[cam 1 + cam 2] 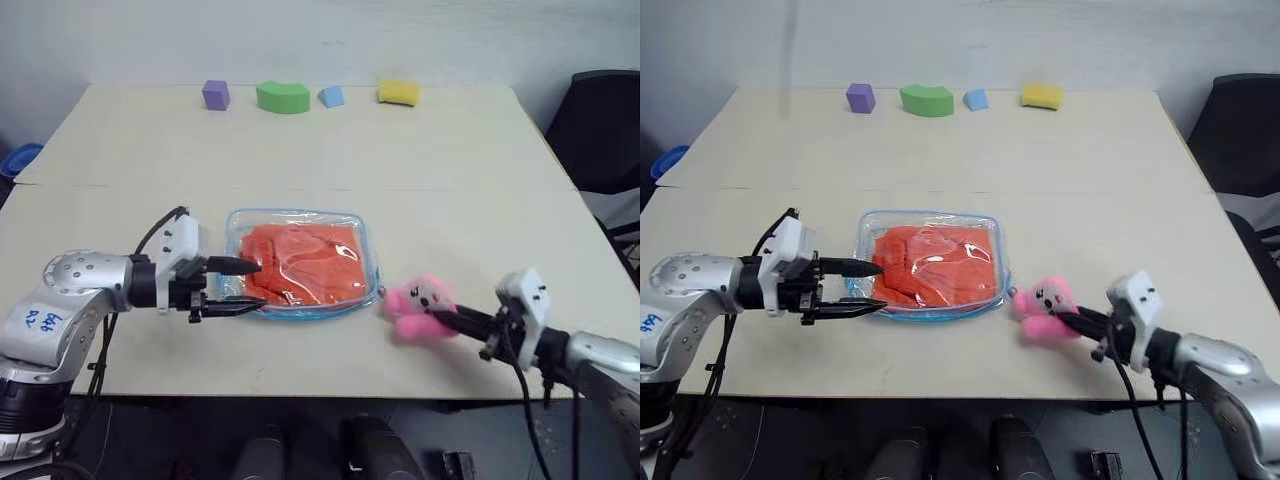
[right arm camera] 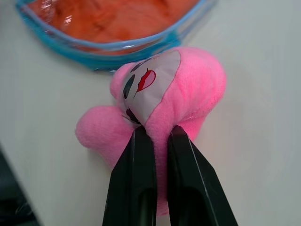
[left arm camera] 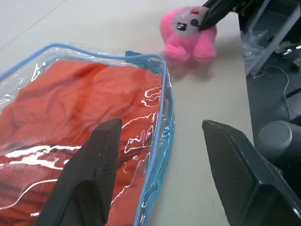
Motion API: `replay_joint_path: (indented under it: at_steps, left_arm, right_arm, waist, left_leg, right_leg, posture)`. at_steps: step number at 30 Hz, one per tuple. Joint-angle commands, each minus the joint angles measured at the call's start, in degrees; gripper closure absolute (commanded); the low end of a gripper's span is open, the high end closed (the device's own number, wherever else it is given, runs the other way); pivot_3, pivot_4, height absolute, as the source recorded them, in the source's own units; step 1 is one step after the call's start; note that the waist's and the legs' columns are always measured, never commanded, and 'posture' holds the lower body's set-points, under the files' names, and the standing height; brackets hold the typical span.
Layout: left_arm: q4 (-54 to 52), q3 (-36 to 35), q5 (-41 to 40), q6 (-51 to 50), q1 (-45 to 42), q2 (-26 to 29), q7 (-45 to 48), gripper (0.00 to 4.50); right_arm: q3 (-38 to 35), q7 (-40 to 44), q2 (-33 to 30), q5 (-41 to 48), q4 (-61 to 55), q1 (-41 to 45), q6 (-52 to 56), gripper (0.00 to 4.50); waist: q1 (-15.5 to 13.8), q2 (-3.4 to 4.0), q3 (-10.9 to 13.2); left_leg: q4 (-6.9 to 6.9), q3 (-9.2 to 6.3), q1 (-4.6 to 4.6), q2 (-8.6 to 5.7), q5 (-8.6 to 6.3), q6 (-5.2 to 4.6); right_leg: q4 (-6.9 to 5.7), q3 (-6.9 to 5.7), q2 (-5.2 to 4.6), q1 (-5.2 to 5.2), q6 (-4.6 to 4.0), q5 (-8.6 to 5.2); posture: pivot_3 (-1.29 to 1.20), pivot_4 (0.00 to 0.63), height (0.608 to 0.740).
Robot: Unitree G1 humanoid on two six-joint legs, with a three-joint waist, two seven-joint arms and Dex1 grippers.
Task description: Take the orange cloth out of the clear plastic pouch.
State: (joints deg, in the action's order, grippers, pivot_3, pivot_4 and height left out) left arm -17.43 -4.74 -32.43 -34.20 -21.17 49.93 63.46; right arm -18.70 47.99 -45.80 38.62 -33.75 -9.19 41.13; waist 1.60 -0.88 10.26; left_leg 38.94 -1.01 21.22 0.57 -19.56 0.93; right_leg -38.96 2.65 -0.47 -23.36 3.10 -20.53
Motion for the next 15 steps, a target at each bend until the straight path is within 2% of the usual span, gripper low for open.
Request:
replay_joint_path:
  at_steps: [1, 8, 12, 15]
  left_arm:
    - [0.6, 1.2, 0.6, 1.1, -2.6, -0.7, 0.1, 1.59]
    - [1.9, 6.5, 2.3, 2.1, -7.2, -3.6, 1.0, 1.59]
    - [3.6, 9.0, 3.6, 2.6, -10.3, -6.0, 0.7, 1.59]
    - [3.5, 10.9, 4.8, 3.3, -10.2, -7.0, 1.3, 1.59]
  right_arm:
    - [-1.1, 0.7, -1.6, -1.0, -2.7, 1.3, -3.1, 4.49]
    - [3.8, 4.6, -6.1, -1.8, -6.5, 2.3, -4.0, 4.49]
    - [10.7, 6.2, -7.1, -6.8, -6.6, 3.9, -8.2, 4.49]
    - [16.6, 7.6, -7.2, -14.5, -5.1, 4.3, -15.9, 4.49]
  waist:
    - [0.1, 0.00, 0.0]
    - [-0.2, -0.01, 0.0]
    - [-0.4, -0.03, 0.0]
    - [-0.2, -0.03, 0.0]
  left_leg:
    - [0.00, 0.00, -0.01, 0.00, 0.00, 0.00]
    - [0.01, -0.01, 0.04, -0.01, 0.02, 0.03]
    - [0.09, -0.01, 0.05, -0.03, 0.01, 0.03]
    - [0.07, -0.01, 0.04, -0.03, 0.02, 0.03]
  right_leg:
    - [-0.01, 0.01, 0.01, 0.00, 0.00, 0.00]
    - [0.02, 0.00, 0.02, -0.01, 0.00, 0.00]
    - [0.00, 0.00, 0.01, -0.01, 0.01, 0.00]
    - [0.01, 0.01, 0.03, -0.01, 0.01, 0.00]
  posture:
    - [0.00, 0.150, 0.740]
    - [0.00, 0.150, 0.740]
    - [0.00, 0.150, 0.740]
    - [0.00, 0.150, 0.740]
